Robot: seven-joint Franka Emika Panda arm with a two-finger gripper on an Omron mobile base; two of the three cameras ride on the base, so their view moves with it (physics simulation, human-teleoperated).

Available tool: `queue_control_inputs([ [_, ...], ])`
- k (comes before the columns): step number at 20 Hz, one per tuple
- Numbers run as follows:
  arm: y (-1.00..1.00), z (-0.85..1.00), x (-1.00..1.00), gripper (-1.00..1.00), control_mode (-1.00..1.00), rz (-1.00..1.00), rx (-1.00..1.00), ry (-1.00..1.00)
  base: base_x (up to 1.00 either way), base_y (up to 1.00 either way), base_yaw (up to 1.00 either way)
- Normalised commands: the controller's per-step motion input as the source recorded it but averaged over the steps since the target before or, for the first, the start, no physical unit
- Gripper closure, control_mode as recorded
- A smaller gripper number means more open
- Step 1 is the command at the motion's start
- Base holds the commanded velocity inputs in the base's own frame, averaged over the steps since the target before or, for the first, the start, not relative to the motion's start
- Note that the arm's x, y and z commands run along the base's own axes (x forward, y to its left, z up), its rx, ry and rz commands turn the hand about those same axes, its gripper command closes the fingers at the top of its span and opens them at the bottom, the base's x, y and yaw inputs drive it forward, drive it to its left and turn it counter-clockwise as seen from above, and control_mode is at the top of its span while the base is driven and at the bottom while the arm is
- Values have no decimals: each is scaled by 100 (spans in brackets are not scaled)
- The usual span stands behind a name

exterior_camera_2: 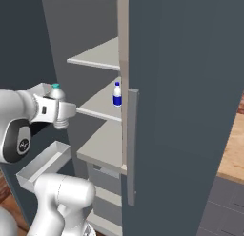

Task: Take the bottled waters from the counter and place them in the freezer to freeze. Close the freezer door after placing the bottles.

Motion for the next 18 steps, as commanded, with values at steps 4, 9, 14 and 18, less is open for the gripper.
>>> queue_control_inputs([
  [4,3,43,37,100,-100,1,-3,-12,0,0,0],
  [9,0,77,35,100,-100,0,0,2,0,0,0],
  [14,0,54,14,100,-100,0,0,3,0,0,0],
  [18,0,18,29,100,-100,0,-2,0,0,0,0],
])
